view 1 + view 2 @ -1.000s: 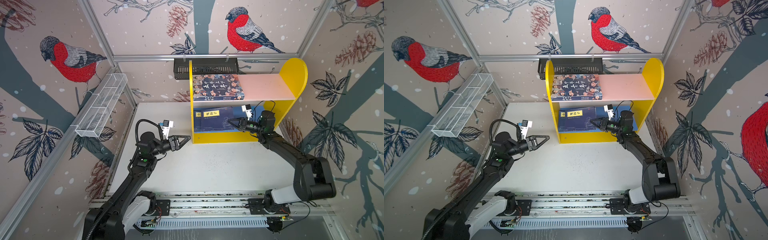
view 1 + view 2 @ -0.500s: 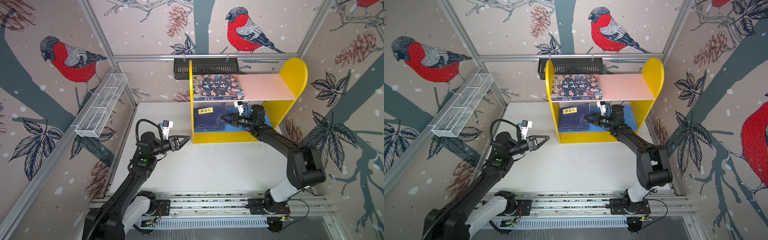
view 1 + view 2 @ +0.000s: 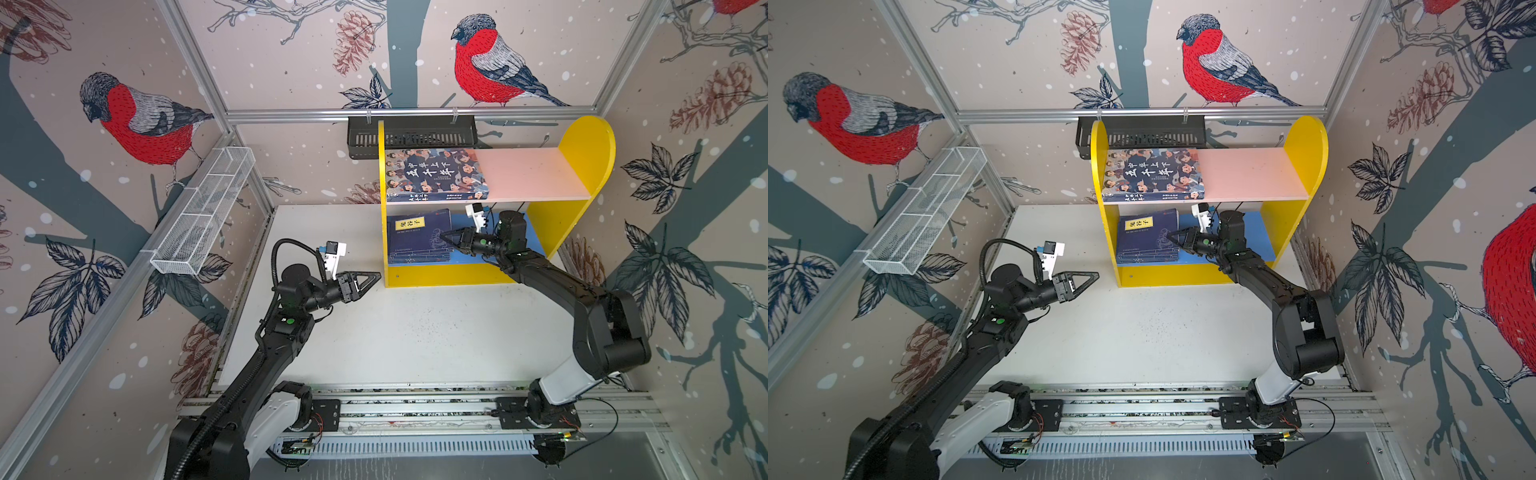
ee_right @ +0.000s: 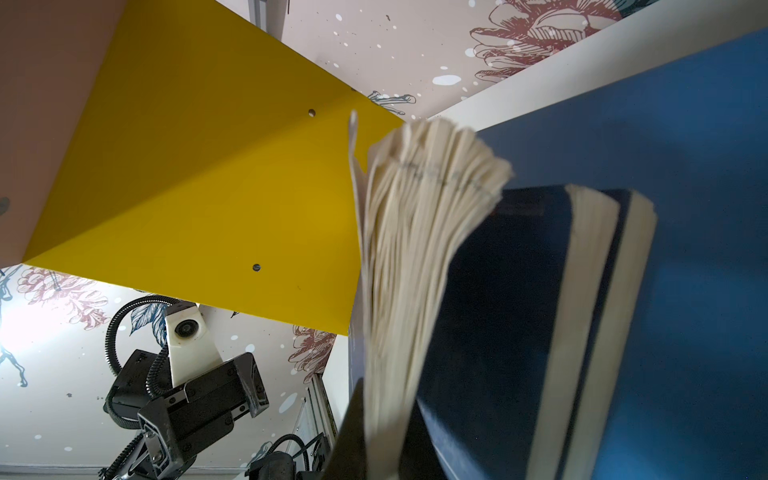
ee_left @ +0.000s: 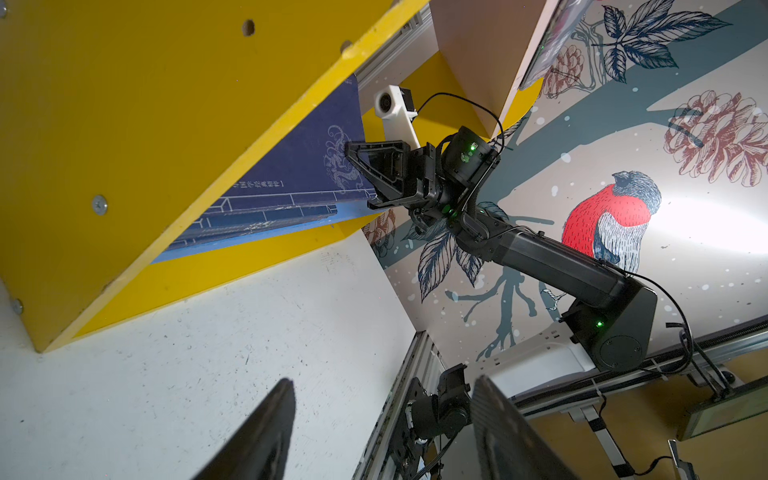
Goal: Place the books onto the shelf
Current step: 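Press the book deeper against the shelved books with the right gripper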
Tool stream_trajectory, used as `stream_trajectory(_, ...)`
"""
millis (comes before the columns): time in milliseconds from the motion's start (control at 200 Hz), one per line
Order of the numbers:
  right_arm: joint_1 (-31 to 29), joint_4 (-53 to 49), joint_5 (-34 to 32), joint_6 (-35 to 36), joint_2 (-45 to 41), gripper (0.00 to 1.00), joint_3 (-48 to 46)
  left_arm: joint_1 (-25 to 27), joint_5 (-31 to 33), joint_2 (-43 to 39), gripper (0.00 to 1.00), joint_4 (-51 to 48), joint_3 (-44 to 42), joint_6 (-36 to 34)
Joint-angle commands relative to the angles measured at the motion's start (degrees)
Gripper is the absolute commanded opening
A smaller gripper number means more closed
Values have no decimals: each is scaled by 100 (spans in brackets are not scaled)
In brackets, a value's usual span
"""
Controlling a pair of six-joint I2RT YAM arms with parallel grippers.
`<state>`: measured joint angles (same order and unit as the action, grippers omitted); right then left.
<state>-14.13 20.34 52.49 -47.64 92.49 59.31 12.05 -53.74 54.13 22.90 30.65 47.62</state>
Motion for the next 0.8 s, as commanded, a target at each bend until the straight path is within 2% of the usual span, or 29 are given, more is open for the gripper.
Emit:
stream_trajectory(0, -19, 254, 120, 36, -42, 2, -9, -19, 29, -32, 68, 42, -16, -95)
stream_trajectory(705, -88, 318, 147, 13, 83, 2, -27, -19, 65, -69, 69, 49, -64, -110)
stream_trajectory(795, -105, 192, 125, 91, 120, 5, 14, -19, 65, -78, 69, 46, -75, -108)
